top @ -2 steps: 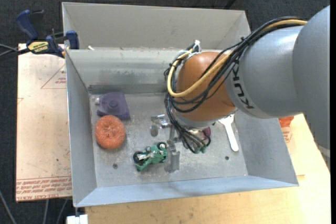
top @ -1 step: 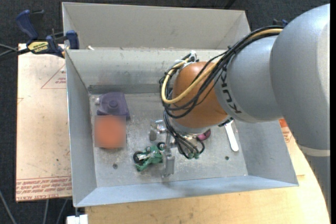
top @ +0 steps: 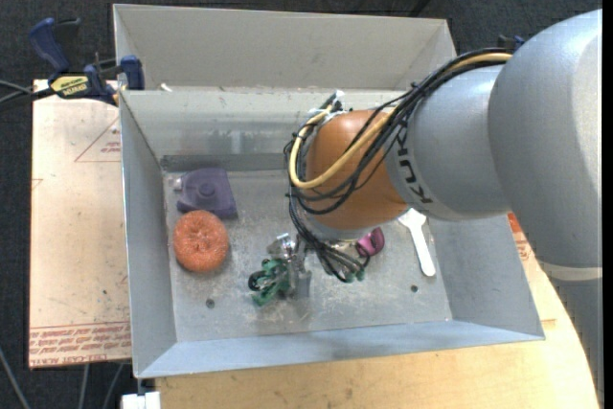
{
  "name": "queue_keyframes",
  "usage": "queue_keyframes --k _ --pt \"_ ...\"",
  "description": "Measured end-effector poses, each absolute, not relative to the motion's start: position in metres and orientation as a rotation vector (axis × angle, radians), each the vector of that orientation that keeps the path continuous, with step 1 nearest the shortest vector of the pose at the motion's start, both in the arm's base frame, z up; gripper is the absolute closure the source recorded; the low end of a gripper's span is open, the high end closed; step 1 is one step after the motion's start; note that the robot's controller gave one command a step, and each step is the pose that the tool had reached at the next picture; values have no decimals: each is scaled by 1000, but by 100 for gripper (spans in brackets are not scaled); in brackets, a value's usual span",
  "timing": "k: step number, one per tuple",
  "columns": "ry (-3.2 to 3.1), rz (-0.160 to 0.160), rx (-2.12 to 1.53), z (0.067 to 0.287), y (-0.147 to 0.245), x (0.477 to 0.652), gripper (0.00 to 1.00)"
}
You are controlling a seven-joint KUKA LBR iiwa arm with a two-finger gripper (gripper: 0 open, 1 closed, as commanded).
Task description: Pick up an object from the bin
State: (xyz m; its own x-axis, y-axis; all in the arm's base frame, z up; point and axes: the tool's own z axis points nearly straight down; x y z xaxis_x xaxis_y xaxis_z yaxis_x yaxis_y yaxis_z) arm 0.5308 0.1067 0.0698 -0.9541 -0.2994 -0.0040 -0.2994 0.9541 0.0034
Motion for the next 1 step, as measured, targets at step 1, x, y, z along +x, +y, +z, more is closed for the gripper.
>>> queue_keyframes --k 1 --pt "3102 6 -475 70 107 531 100"
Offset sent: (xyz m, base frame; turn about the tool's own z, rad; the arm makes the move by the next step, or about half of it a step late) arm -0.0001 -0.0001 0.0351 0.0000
